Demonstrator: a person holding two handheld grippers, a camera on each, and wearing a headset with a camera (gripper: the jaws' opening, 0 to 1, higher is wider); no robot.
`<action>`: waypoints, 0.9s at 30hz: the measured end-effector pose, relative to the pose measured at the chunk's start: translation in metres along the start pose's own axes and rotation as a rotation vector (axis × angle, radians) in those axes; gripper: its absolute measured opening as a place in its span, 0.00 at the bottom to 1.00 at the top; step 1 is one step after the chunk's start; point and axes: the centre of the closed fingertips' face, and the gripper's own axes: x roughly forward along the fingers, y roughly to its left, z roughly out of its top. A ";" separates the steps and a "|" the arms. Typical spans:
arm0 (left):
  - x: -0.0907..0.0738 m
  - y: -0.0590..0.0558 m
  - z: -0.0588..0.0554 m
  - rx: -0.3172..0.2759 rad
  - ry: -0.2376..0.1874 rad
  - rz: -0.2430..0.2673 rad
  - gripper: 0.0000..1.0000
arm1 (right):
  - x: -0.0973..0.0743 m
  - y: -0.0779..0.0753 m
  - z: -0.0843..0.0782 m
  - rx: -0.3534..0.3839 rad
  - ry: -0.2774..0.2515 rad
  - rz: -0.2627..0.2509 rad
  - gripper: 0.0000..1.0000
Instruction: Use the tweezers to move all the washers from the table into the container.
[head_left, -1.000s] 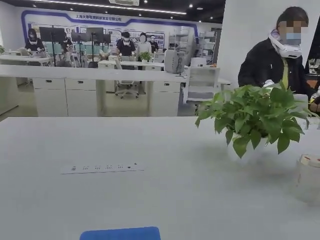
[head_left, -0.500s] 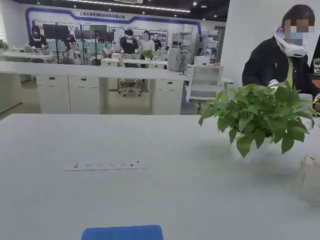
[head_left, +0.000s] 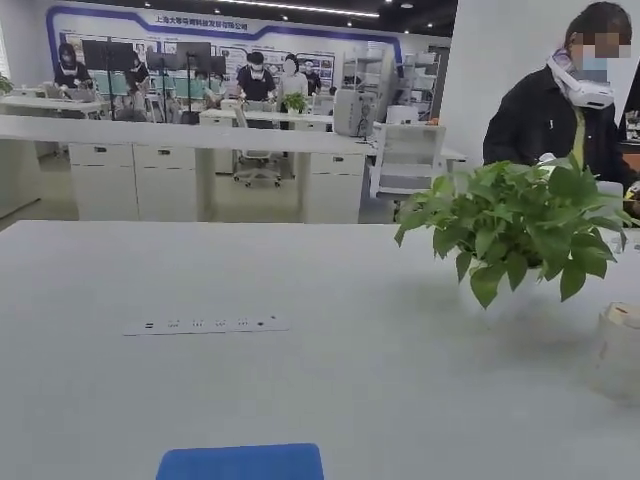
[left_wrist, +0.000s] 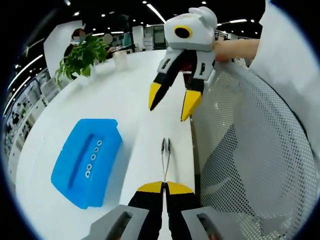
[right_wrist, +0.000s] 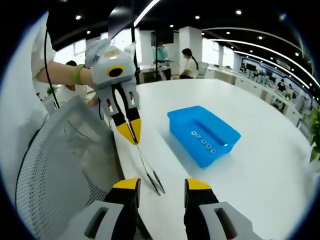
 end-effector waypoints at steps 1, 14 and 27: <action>0.002 0.000 -0.004 -0.001 0.016 0.001 0.00 | -0.008 -0.005 -0.006 -0.038 0.026 -0.030 0.37; 0.017 0.002 -0.024 0.009 0.137 -0.007 0.00 | -0.039 -0.026 -0.022 0.123 -0.066 -0.176 0.49; 0.023 0.002 -0.032 -0.110 0.196 -0.029 0.00 | -0.071 -0.066 -0.007 0.283 -0.287 -0.348 0.63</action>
